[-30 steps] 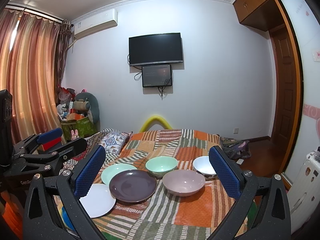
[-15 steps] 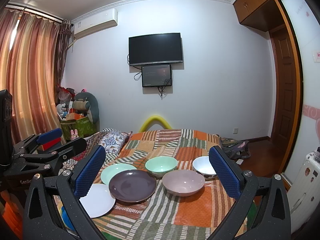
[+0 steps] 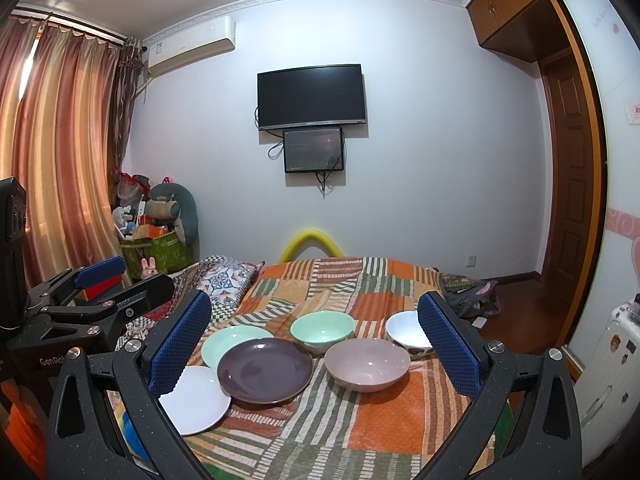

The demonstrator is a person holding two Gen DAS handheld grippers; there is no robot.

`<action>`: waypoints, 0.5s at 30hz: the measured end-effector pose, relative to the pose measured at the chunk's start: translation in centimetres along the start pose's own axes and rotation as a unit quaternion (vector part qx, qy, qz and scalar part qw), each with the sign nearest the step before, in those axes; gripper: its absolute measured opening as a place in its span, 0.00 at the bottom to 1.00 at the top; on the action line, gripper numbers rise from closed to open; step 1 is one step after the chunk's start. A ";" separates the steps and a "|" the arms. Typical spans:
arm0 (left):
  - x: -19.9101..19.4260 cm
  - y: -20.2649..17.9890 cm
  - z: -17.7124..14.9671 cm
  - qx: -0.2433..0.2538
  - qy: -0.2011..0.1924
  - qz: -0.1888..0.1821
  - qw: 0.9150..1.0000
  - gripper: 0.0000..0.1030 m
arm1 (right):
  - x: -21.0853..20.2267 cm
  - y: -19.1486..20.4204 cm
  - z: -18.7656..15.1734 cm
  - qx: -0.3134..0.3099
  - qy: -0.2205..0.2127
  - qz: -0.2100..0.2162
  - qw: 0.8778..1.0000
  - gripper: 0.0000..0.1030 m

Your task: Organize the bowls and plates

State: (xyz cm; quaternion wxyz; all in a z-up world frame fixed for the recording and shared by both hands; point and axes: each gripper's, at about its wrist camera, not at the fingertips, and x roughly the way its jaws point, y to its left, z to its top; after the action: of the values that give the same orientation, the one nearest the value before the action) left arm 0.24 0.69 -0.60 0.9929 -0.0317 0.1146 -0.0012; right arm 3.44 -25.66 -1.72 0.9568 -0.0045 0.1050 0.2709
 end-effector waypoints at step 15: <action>0.1 0.6 0.2 -0.007 0.003 -0.005 1.000 1.00 | 0.0 0.0 0.0 0.000 0.000 0.001 1.000 1.00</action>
State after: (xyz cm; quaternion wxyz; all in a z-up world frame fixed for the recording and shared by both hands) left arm 0.34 1.33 -0.50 0.9923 -0.0390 0.1173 -0.0051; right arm 3.47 -25.65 -1.76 0.9566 -0.0049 0.1054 0.2715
